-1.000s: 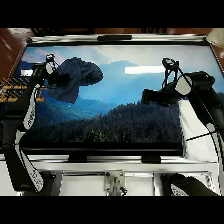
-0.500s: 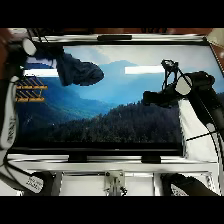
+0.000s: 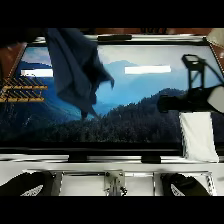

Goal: Fold the shirts.

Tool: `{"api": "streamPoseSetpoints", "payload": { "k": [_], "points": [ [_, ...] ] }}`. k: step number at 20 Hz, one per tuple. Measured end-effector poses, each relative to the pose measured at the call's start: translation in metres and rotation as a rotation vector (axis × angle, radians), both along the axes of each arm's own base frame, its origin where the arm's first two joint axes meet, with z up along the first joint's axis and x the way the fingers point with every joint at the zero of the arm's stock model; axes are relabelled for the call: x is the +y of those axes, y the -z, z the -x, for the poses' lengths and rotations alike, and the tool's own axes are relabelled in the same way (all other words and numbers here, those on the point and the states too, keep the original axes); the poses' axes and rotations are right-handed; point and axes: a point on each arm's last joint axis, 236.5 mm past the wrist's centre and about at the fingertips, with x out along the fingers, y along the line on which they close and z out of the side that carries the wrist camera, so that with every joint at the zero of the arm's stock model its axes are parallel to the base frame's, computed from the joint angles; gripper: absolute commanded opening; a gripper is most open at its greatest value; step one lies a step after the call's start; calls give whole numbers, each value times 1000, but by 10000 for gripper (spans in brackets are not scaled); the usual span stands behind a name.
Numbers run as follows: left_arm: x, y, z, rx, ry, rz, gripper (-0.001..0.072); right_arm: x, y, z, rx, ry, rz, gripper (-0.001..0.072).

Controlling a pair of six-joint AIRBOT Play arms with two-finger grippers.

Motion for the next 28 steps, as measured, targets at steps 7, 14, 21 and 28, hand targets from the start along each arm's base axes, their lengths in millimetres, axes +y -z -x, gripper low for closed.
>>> {"api": "streamPoseSetpoints", "payload": {
  "k": [7,14,21,28],
  "points": [
    [-136,190,35,363,210,-55,432,-54,-66,40,-233,143,50,679],
    [-127,269,33,597,199,-215,720,-52,-43,29,-141,98,114,679],
    [59,341,40,1025,-21,-424,720,-30,75,13,268,-71,152,679],
    [67,428,64,1205,-53,-248,720,8,147,43,559,-113,-171,680]
  ]
}}
